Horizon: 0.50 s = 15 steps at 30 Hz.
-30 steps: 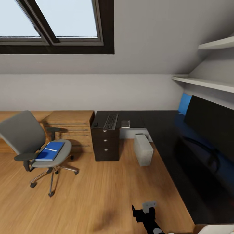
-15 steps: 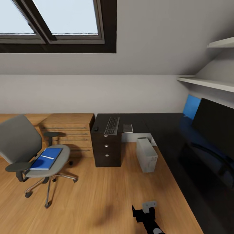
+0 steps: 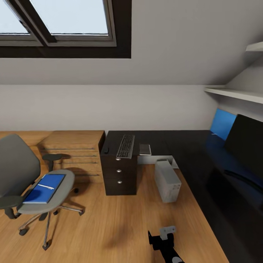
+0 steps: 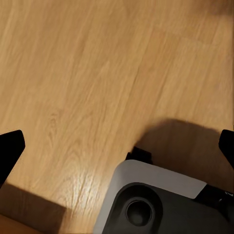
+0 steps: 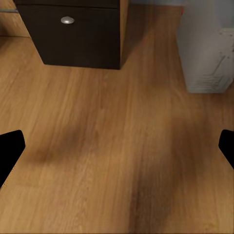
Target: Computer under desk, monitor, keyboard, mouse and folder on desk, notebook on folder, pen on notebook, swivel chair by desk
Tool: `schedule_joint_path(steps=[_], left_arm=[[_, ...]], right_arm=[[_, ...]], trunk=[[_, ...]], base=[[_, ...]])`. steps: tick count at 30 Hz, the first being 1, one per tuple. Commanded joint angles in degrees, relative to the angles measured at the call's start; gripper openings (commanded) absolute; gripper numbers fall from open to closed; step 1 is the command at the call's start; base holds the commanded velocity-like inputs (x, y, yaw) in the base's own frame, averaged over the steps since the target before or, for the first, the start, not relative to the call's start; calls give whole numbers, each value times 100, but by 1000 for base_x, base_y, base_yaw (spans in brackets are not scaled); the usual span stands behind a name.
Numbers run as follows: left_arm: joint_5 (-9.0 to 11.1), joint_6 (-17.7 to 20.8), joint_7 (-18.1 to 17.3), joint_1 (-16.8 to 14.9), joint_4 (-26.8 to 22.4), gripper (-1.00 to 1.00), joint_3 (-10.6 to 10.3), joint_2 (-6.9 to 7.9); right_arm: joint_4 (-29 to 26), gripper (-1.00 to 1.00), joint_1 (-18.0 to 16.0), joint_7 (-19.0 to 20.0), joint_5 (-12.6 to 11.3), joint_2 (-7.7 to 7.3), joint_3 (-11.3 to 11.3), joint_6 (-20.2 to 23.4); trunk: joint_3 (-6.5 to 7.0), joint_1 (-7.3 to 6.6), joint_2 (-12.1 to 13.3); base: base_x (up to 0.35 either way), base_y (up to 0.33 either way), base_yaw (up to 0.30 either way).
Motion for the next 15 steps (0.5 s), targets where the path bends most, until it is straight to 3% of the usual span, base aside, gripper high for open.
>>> schedule_joint_path(steps=[1,7,15], left_arm=[[31,-14,18,-2,1,100,-36,1],[31,-14,18,-3,1,100,-36,1],[31,-14,18,-5,1,100,-36,1]], right_arm=[[-4,100,-3,-47,-7,2,48,-5],[-4,100,-3,-47,-7,0,48,-5],[-4,100,-3,-48,-2,0,48,-5]], trunk=[[-7,4,-4],[-7,4,-4],[-7,4,-4]], base=[[322,111,0],[322,135,-23],[309,200,-231]])
